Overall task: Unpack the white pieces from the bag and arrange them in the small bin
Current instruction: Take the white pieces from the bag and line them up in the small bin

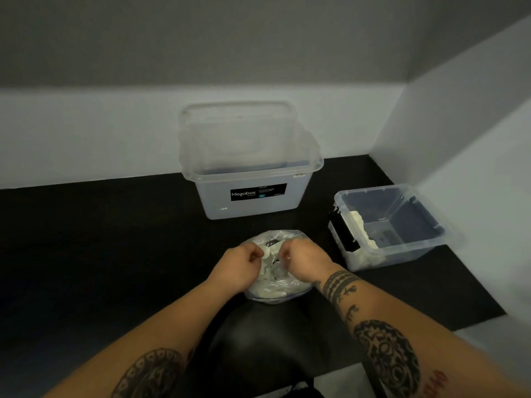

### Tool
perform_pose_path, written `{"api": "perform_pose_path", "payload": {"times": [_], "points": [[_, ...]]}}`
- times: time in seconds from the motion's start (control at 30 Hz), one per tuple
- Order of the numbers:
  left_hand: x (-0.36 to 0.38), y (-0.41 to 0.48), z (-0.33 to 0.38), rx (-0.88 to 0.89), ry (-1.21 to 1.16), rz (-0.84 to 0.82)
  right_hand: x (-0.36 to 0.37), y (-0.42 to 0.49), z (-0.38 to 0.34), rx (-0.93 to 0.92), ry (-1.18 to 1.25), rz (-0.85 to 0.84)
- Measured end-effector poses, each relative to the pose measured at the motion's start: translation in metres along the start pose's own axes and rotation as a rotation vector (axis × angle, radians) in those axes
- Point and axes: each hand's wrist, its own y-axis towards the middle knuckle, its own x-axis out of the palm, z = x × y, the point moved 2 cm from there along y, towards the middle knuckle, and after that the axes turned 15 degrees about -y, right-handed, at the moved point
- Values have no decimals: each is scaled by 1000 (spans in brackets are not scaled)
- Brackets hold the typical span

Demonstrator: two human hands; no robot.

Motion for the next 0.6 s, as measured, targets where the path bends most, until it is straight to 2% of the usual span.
{"api": "perform_pose_path", "payload": {"times": [0.13,0.23,0.3,0.43,0.6], "points": [[-3,1,6,59,-241,59,-25,-19,2,-17,847,71],[-7,2,14,129,-541,-42,-40,-26,-5,48,1167,41],[-7,2,20,130,-674,-106,-43,-26,-9,80,1277,-25],[-4,8,24,137,-609,-18,-43,-26,-13,103,1347,22],[-5,9,24,109,-639,42,-41,-25,-7,58,1237,75]]}}
